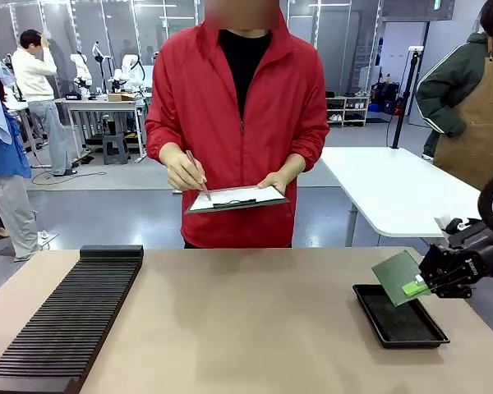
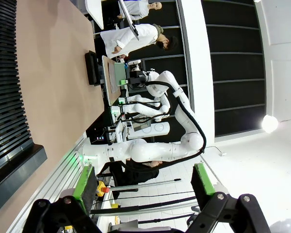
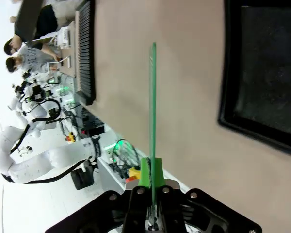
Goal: Inspect the PCB.
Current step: Place the Blank PCB in the ESD tray.
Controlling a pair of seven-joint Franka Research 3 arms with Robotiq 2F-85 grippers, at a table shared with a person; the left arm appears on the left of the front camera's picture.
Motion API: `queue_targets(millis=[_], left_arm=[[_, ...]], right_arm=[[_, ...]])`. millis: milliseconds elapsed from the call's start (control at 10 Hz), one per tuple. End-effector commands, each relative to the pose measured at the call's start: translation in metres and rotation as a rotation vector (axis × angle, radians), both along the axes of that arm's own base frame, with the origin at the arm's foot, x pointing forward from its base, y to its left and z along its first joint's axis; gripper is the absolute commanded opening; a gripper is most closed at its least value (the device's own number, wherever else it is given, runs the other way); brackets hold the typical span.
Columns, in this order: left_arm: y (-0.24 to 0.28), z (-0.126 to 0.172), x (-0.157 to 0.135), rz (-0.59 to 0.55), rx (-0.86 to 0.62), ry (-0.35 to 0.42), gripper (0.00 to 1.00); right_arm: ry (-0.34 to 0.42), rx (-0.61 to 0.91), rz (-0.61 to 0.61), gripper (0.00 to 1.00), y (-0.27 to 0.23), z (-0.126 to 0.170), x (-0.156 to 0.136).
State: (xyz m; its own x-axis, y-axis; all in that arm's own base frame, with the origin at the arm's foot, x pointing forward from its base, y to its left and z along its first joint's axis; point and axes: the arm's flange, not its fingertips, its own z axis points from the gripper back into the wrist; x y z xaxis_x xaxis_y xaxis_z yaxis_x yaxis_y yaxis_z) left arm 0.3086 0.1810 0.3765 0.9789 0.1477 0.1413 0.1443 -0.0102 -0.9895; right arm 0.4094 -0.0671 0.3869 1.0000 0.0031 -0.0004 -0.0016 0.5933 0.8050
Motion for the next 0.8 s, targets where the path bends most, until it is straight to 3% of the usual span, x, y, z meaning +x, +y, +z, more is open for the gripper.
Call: queue_targets(millis=[0, 700], left_arm=[[-0.001, 0.002, -0.004, -0.005, 0.007, 0.004, 1.0], [-0.001, 0.002, -0.004, -0.005, 0.007, 0.004, 1.0]], right_arm=[[-0.001, -0.056, 0.019, 0.03, -0.003, -0.02, 0.018], [0.035, -0.198, 0.012, 0.03, 0.005, -0.079, 0.06]])
